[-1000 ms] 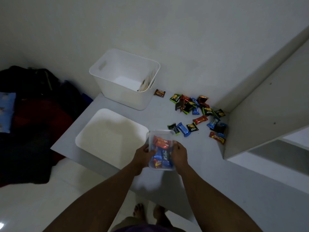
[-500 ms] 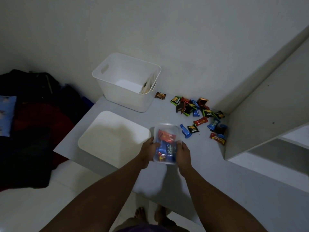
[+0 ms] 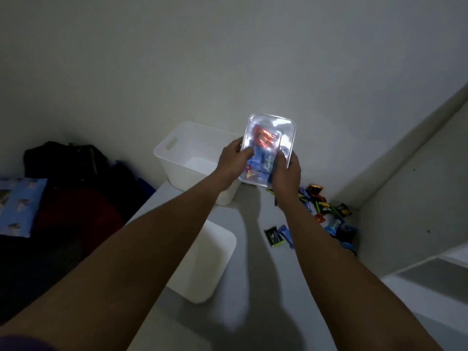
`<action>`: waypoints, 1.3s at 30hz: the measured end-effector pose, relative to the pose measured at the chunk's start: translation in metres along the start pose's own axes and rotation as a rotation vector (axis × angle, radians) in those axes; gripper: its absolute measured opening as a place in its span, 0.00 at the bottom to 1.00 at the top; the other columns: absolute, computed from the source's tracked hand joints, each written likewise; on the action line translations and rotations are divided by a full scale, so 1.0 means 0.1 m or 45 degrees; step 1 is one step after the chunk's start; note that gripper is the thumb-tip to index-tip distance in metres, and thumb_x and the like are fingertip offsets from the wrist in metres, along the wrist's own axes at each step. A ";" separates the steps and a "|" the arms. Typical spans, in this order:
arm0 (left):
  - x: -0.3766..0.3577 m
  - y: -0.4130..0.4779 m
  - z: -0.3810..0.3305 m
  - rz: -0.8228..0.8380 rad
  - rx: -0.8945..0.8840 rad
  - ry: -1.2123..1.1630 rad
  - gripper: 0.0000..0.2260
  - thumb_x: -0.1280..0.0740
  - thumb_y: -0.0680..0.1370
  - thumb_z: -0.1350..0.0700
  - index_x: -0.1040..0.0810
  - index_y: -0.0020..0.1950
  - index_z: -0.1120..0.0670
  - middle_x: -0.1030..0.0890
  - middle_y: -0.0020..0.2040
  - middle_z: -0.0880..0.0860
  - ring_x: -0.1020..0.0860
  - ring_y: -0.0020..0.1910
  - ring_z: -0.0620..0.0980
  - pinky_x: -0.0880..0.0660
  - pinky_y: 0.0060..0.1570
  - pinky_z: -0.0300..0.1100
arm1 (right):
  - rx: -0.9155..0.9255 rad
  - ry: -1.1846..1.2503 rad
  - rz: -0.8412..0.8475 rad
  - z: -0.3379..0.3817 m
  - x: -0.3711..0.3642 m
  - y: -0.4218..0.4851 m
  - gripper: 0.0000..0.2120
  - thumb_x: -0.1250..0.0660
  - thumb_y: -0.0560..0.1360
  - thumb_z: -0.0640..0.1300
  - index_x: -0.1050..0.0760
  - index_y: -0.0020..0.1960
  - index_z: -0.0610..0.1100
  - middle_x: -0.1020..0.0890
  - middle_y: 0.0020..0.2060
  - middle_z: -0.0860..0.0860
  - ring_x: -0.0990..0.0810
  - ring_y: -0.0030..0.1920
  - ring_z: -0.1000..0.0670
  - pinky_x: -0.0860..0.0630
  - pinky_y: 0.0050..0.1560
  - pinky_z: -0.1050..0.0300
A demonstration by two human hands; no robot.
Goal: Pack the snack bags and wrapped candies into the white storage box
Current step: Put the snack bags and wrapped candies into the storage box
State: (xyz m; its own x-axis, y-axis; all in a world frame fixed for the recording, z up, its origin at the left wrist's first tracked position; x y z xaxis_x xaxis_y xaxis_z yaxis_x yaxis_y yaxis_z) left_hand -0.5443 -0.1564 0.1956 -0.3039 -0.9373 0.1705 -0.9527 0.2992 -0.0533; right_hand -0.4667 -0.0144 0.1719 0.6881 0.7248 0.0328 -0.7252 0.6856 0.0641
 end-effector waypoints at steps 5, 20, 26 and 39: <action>0.57 0.42 -0.24 -0.153 -0.055 0.007 0.07 0.35 0.77 0.58 0.21 0.52 0.50 0.18 0.43 0.48 0.18 0.41 0.45 0.21 0.42 0.40 | -0.015 0.087 0.191 0.20 -0.62 0.28 0.21 0.38 0.80 0.51 0.32 0.71 0.47 0.22 0.56 0.53 0.21 0.52 0.57 0.24 0.48 0.62; 1.72 1.92 0.87 0.030 -0.089 0.531 0.22 0.34 0.79 0.59 0.34 0.71 0.52 0.23 0.60 0.56 0.21 0.55 0.53 0.23 0.51 0.43 | -0.734 -0.090 0.360 -1.03 -2.49 0.82 0.23 0.38 0.80 0.50 0.36 0.72 0.43 0.22 0.60 0.41 0.18 0.52 0.42 0.16 0.43 0.46; 1.81 2.32 1.53 0.363 0.122 0.774 0.27 0.27 0.73 0.60 0.32 0.70 0.57 0.23 0.63 0.59 0.22 0.56 0.55 0.24 0.52 0.44 | -0.966 -0.185 0.422 -1.56 -2.91 0.87 0.15 0.40 0.80 0.44 0.27 0.61 0.35 0.18 0.53 0.35 0.17 0.39 0.39 0.18 0.33 0.50; 1.84 2.49 2.15 0.613 0.245 1.380 0.42 0.24 0.66 0.42 0.38 0.75 0.49 0.31 0.68 0.60 0.28 0.65 0.60 0.28 0.65 0.53 | -1.103 -0.430 0.494 -2.11 -3.12 0.76 0.13 0.38 0.78 0.44 0.25 0.59 0.38 0.18 0.52 0.40 0.18 0.52 0.40 0.19 0.53 0.46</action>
State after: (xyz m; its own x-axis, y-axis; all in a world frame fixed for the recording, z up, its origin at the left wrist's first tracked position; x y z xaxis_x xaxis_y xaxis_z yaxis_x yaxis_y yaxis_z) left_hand -0.8377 -0.2930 0.0023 -0.5580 -0.0714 0.8268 -0.7541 0.4594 -0.4693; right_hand -0.7414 -0.1741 -0.0442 0.2740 0.9434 0.1868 -0.5757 0.3165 -0.7540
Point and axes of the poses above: each hand's wrist, its own y-axis towards the middle knuckle, its own x-axis out of the back of the hand, z = x × y, the point moved 7 cm from there along y, towards the middle knuckle
